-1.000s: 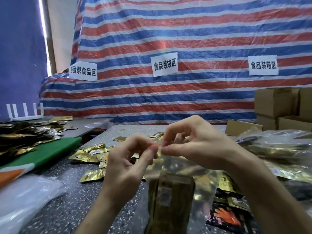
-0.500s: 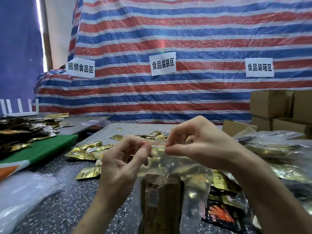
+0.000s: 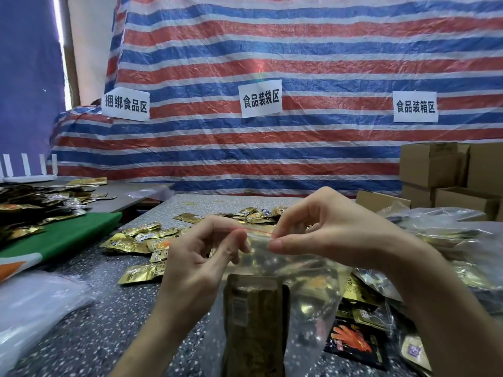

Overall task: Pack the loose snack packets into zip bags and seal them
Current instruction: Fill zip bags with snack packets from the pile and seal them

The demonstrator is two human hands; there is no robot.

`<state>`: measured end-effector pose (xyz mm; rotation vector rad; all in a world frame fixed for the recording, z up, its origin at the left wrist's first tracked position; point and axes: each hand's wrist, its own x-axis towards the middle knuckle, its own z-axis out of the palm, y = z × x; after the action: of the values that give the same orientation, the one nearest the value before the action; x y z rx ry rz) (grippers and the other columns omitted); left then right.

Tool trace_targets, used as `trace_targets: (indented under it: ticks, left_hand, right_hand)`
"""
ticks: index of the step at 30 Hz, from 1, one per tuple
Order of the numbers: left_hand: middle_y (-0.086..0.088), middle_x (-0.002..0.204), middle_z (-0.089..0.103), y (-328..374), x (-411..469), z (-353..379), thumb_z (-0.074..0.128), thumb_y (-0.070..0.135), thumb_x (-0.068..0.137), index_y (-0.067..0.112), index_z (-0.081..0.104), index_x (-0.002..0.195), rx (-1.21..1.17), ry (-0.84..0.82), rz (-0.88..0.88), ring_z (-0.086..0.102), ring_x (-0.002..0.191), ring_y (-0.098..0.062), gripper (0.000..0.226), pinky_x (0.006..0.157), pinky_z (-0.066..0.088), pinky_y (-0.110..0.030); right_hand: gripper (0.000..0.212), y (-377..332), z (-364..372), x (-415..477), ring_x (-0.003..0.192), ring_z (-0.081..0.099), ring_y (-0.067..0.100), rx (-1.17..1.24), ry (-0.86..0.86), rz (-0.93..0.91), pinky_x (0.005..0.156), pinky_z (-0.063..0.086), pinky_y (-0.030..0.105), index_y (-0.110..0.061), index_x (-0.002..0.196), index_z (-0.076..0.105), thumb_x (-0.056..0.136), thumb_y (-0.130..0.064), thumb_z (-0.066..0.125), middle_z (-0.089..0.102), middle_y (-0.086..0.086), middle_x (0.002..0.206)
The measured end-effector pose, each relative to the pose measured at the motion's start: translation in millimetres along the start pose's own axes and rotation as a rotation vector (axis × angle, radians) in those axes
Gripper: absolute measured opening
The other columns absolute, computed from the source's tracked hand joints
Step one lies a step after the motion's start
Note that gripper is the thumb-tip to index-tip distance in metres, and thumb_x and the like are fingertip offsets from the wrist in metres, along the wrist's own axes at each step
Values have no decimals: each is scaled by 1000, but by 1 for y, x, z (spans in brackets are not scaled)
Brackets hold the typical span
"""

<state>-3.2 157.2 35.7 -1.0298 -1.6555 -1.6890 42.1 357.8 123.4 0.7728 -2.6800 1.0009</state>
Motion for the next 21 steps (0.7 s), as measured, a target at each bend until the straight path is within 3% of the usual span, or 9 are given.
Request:
trace_targets:
  ticks: [5, 7, 10, 14, 17, 21]
  left_hand:
    - [-8, 78, 72, 4, -1, -1, 68, 37, 82, 24, 73, 92, -30, -46, -35, 66, 67, -12, 17, 62, 53, -20]
    - [-8, 79, 72, 4, -1, -1, 70, 38, 81, 24, 73, 90, -19, -53, -32, 66, 67, -14, 17, 61, 53, -22]
    - [-7, 81, 72, 3, -1, -2, 71, 39, 80, 23, 73, 91, 18, -66, -9, 65, 69, -23, 20, 61, 55, -34]
    - [2, 80, 72, 1, 0, -1, 69, 30, 84, 22, 72, 91, 50, -85, 57, 67, 71, -15, 11, 65, 53, -24]
    - [1, 77, 71, -1, -1, -1, 69, 27, 84, 23, 71, 88, 51, -38, 59, 65, 68, -13, 6, 65, 51, -21]
    - [-2, 74, 70, -3, -2, -4, 71, 24, 84, 24, 71, 83, 51, 62, 68, 64, 66, -13, 1, 62, 50, -20]
  right_hand:
    - [7, 4, -2, 0, 53, 53, -3, 39, 54, -5, 52, 39, 13, -19, 75, 81, 80, -22, 84, 65, -10, 56]
    - [8, 6, -2, 1, 47, 52, -4, 51, 85, -8, 47, 37, 9, -17, 72, 81, 79, -18, 85, 60, -14, 49]
    - [5, 6, -4, 1, 44, 51, -3, 69, 89, -8, 45, 35, 7, -13, 75, 81, 79, -15, 84, 59, -14, 47]
    - [2, 4, -5, 0, 61, 63, 3, 23, 14, -9, 57, 48, 16, -16, 81, 82, 80, -17, 83, 74, -4, 69]
    - [11, 3, -6, -2, 80, 69, 27, 16, -24, 34, 73, 56, 43, -21, 84, 82, 77, -28, 84, 76, 6, 81]
    - [6, 5, -9, -5, 81, 69, 25, 9, -22, 56, 73, 55, 41, -23, 82, 81, 78, -27, 84, 75, 7, 82]
